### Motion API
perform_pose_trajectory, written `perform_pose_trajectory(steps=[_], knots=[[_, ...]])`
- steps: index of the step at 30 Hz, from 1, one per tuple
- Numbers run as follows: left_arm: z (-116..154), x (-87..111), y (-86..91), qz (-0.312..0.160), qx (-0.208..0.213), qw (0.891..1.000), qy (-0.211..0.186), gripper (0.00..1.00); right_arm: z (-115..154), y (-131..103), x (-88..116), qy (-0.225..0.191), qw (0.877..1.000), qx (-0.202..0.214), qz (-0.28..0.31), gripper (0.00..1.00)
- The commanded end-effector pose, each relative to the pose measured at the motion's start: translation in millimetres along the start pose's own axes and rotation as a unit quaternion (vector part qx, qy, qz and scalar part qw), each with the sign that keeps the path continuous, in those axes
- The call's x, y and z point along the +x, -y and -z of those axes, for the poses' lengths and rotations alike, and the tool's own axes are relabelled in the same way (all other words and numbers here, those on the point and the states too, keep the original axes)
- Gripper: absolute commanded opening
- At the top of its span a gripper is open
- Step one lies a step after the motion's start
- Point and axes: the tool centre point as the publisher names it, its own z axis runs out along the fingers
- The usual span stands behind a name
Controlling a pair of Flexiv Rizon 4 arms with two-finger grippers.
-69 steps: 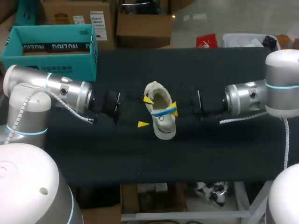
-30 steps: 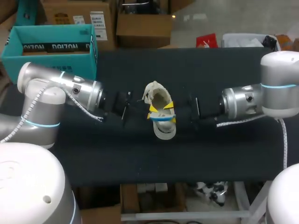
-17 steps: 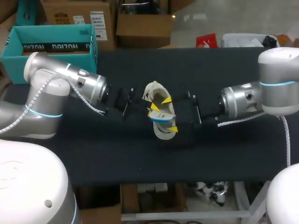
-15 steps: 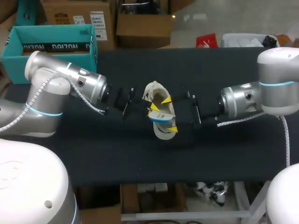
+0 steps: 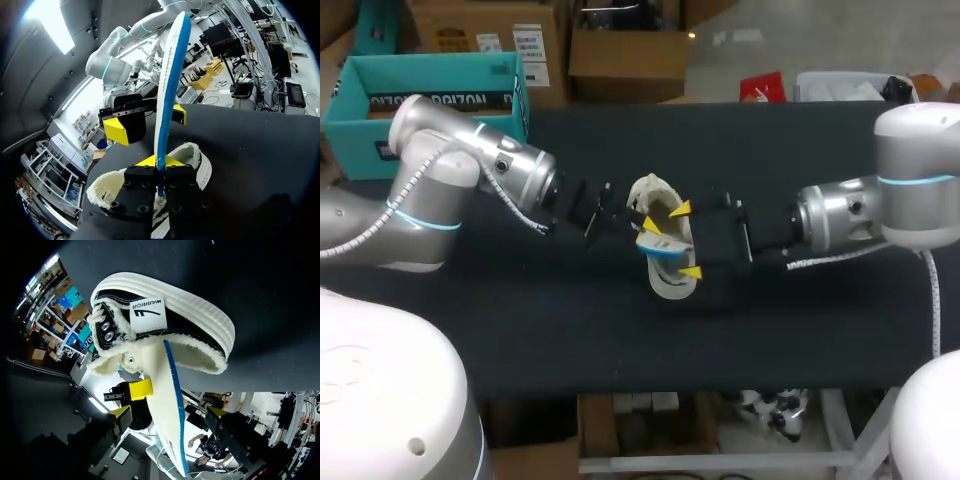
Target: Open the shoe tongue, take the insole out of the shoe, put the insole back into the shoe, and pack the shoe into the shoebox
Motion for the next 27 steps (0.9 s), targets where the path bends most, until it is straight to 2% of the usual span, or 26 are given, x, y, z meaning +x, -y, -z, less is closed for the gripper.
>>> perform_pose_trajectory(steps=[1,10,17,24,25,26,27], knots=[[-2,-2.5,-8.8,-0.002,0.016,1.000,-0.001,0.00,4,1,-3,-0.006,1.000,-0.002,-0.001,1.00],[-5,-4.1,-10.3,-0.008,0.014,1.000,-0.007,0.00,15,-6,-9,-0.036,0.999,-0.013,0.000,1.00],[-4,-3.2,-8.9,-0.006,0.016,1.000,-0.006,0.00,17,-3,-8,-0.044,0.998,-0.046,0.010,1.00],[-4,-3.2,-8.9,-0.006,0.016,1.000,-0.006,0.00,10,-6,-17,-0.069,0.996,-0.032,0.036,1.00],[-4,-3.2,-8.9,-0.006,0.016,1.000,-0.006,0.00,8,-7,-18,-0.070,0.996,-0.028,0.036,0.93],[-4,-3.2,-8.9,-0.006,0.016,1.000,-0.006,0.00,7,-8,-19,-0.074,0.996,-0.027,0.036,0.67],[-4,-3.2,-8.9,-0.006,0.016,1.000,-0.006,0.00,6,-9,-21,-0.077,0.996,-0.035,0.034,0.47]])
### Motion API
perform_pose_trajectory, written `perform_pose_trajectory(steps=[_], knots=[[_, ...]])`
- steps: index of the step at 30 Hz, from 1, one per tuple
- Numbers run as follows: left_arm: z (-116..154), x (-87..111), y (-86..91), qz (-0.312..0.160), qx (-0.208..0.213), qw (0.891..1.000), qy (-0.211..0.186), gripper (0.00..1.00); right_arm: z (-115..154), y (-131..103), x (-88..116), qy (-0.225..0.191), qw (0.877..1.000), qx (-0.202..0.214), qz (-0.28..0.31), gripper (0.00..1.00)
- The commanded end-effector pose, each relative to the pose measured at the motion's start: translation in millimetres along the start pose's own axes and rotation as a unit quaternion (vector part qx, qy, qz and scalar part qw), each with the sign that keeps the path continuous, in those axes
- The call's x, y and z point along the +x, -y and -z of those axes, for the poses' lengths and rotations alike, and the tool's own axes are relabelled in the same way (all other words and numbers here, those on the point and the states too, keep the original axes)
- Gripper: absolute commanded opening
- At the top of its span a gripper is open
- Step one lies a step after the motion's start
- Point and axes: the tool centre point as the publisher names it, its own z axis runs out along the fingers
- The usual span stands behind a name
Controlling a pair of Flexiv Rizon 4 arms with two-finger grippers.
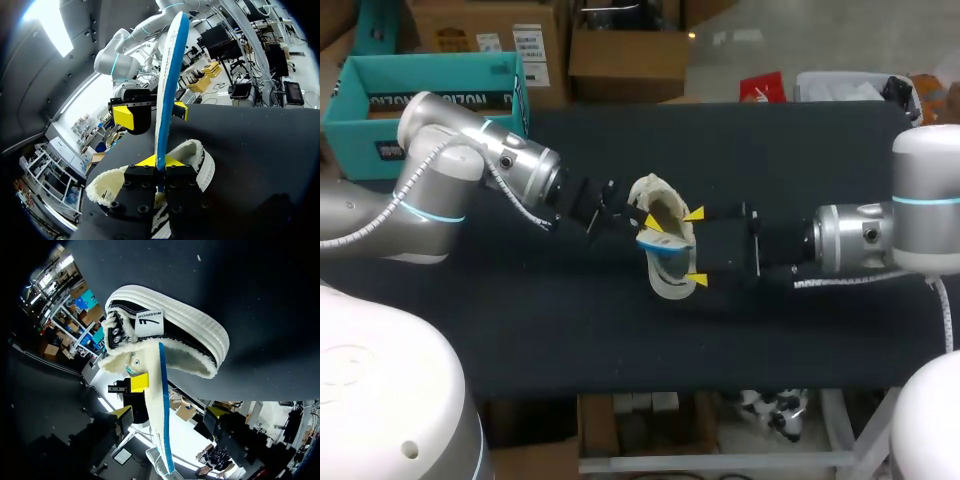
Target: Open the shoe tongue, take the insole out of the shoe, put the insole back into the shoe, and pack the shoe into the shoebox
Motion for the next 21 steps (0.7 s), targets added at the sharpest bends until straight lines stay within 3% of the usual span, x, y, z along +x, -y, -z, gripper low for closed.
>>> perform_pose_trajectory(steps=[1,9,21], knots=[[-1,0.8,-2.0,0.000,0.002,1.000,0.002,0.00,-6,-9,-9,-0.018,1.000,0.003,-0.001,0.45],[-1,0.8,-2.0,0.000,0.002,1.000,0.002,0.00,-13,-18,-2,-0.022,0.999,0.025,0.008,0.30],[-1,0.8,-2.0,0.000,0.002,1.000,0.002,0.00,-17,-11,11,-0.008,0.999,0.022,0.023,0.23]])
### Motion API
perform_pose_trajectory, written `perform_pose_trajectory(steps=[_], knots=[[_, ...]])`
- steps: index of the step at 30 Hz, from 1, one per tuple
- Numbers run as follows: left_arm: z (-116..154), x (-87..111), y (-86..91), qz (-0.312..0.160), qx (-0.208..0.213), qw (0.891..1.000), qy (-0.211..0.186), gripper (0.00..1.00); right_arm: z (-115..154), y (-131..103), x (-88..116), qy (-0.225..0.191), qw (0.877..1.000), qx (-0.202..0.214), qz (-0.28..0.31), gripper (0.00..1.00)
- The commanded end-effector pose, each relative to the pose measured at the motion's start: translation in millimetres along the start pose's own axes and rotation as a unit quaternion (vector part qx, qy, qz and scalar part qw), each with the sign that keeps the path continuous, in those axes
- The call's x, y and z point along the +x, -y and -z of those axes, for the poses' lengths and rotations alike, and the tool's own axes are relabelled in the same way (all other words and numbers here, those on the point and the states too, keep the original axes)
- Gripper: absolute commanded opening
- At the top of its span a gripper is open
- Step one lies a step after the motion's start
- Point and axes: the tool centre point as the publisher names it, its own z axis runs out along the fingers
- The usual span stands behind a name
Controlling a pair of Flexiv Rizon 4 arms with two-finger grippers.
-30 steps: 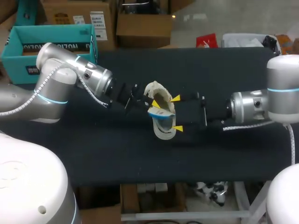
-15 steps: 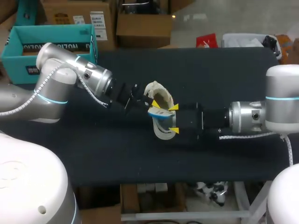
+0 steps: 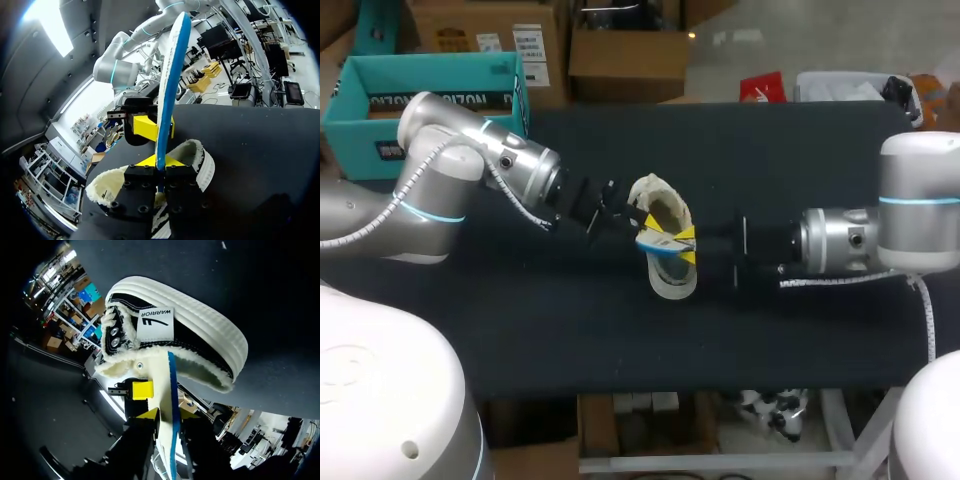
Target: Open the shoe tongue, take the insole out of the shoe, put the insole back into the shoe, and pack the shoe into the shoebox
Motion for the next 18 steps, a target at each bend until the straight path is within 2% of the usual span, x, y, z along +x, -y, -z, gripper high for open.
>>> perform_pose_trajectory(steps=[1,2,3,4,18], knots=[[-1,0.8,-2.0,0.000,0.002,1.000,0.002,0.00,-1,1,2,0.003,1.000,-0.004,-0.001,0.19],[-1,0.8,-2.0,0.000,0.002,1.000,0.002,0.00,-1,0,2,0.003,1.000,-0.005,0.000,0.14],[-1,0.8,-2.0,0.000,0.002,1.000,0.002,0.00,0,0,2,0.003,1.000,-0.005,0.000,0.02],[-1,0.8,-2.0,0.000,0.002,1.000,0.002,0.00,0,-1,2,0.003,1.000,-0.005,0.000,0.00],[0,0.4,-10.9,-0.014,-0.005,1.000,-0.006,0.00,-3,-16,1,0.007,1.000,-0.012,0.014,0.00]])
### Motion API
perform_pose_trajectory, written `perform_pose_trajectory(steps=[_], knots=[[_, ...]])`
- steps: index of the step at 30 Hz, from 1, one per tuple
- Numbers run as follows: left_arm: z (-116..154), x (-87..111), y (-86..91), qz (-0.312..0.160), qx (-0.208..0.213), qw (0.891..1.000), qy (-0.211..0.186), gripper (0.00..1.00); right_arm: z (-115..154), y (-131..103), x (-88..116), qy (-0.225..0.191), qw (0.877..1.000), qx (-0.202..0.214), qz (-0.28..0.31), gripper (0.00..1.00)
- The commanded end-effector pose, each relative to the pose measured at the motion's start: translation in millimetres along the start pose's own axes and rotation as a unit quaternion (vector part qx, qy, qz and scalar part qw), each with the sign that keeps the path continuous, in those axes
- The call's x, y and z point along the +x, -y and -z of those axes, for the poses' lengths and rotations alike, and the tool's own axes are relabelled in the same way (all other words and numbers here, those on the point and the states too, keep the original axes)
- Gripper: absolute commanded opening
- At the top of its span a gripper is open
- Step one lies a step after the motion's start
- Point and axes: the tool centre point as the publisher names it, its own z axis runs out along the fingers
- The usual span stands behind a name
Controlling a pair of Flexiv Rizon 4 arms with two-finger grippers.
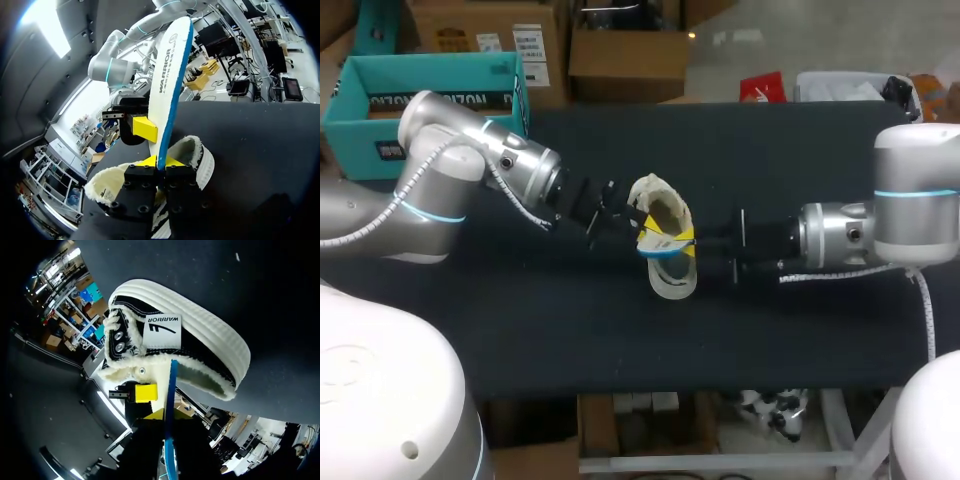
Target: Open the shoe tongue, take the insole out of the shoe, put the insole back into the shoe, and pack the shoe into the shoebox
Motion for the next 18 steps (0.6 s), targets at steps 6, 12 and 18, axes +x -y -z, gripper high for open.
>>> perform_pose_trajectory(steps=[6,12,18], knots=[[1,-1.9,-15.2,0.001,-0.001,1.000,-0.003,0.00,-5,-14,-1,0.002,1.000,0.002,0.000,0.00],[1,-2.4,-23.9,0.008,-0.003,1.000,-0.004,0.00,-6,-23,-1,0.003,1.000,0.000,-0.003,0.00],[-1,-2.7,-27.6,0.013,-0.004,1.000,-0.008,0.00,-5,-27,-2,0.002,1.000,-0.002,-0.007,0.00]])
